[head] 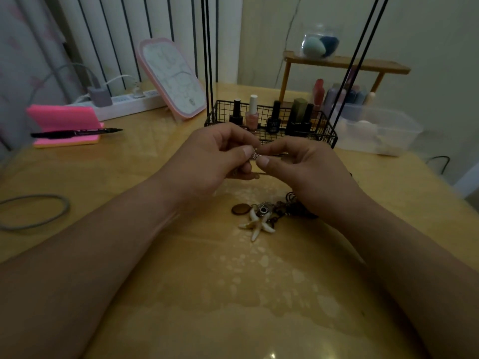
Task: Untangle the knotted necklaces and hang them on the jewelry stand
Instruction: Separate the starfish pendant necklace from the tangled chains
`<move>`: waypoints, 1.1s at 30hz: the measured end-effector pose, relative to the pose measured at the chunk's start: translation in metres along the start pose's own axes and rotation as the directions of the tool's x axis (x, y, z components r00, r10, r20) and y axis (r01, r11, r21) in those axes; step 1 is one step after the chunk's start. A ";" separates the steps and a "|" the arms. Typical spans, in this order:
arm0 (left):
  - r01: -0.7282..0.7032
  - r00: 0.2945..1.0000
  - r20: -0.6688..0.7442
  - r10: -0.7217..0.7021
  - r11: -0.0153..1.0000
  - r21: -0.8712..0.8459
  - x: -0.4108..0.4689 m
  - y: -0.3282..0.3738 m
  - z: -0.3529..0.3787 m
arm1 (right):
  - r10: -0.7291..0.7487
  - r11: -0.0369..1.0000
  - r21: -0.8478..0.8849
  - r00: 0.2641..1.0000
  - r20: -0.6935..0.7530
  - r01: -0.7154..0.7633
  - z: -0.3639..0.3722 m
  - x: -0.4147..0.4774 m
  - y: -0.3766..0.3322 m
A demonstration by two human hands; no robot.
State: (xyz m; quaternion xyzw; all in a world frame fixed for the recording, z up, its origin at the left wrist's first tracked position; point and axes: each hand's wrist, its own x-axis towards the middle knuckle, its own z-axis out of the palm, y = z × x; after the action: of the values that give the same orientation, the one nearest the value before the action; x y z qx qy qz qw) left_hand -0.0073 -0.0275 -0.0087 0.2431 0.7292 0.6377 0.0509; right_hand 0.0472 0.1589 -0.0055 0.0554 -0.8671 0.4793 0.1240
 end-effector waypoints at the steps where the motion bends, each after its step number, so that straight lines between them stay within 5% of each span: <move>1: -0.025 1.000 0.017 0.024 0.997 0.079 -0.001 0.000 -0.001 | 0.004 1.000 -0.020 1.000 -0.013 -0.004 -0.001 0.000 0.001; 6: -0.117 0.992 0.085 0.095 0.945 0.306 -0.002 0.000 -0.004 | 0.007 0.999 -0.045 1.000 -0.010 -0.007 -0.002 0.000 0.002; 16: -0.209 0.975 0.123 0.185 0.951 0.226 -0.005 -0.001 0.001 | 0.272 0.867 0.387 0.950 0.155 -0.312 -0.004 0.004 0.000; 27: 0.070 0.987 0.159 -0.035 0.973 -0.221 0.003 0.000 -0.002 | 0.197 0.778 0.537 0.937 0.287 -0.328 -0.007 0.002 -0.007; 33: 0.165 0.969 0.220 -0.115 0.961 -0.221 0.002 0.002 -0.001 | 0.179 0.833 0.476 0.952 0.249 -0.282 -0.009 0.001 -0.005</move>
State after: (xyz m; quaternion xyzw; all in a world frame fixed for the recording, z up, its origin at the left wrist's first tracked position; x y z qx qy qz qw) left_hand -0.0092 -0.0273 -0.0065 0.2474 0.6540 0.6865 0.1998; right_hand 0.0487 0.1634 0.0034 0.0273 -0.7188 0.6936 -0.0390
